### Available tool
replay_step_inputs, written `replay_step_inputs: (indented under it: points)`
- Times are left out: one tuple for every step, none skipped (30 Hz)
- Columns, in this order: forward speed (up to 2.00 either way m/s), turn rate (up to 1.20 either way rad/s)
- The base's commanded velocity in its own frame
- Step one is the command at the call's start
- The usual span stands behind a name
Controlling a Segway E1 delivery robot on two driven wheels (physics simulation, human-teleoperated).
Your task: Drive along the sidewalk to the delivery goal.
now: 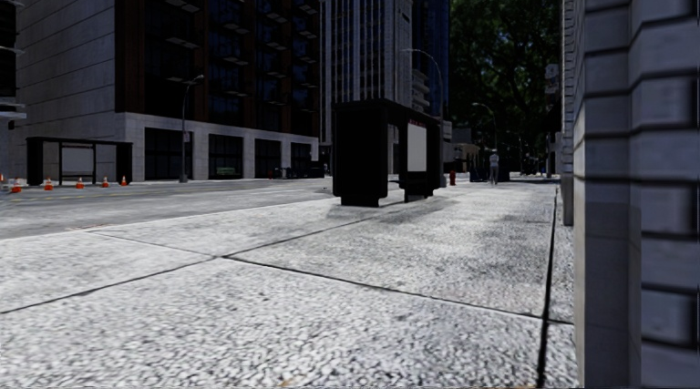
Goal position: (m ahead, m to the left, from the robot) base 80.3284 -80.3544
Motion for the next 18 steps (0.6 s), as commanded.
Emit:
replay_step_inputs:
  points:
    - [1.16,0.49]
    - [1.16,0.49]
    - [1.16,0.49]
    - [1.16,0.43]
    - [2.0,0.15]
    - [2.0,0.0]
    - [2.0,0.0]
    - [2.0,0.0]
    - [2.0,0.0]
    - [2.0,0.0]
    - [2.0,0.0]
    - [2.0,0.0]
    - [2.0,0.0]
    - [2.0,-0.41]
    - [2.0,-0.42]
    - [2.0,-0.43]
    - [2.0,-0.46]
    - [2.0,-0.46]
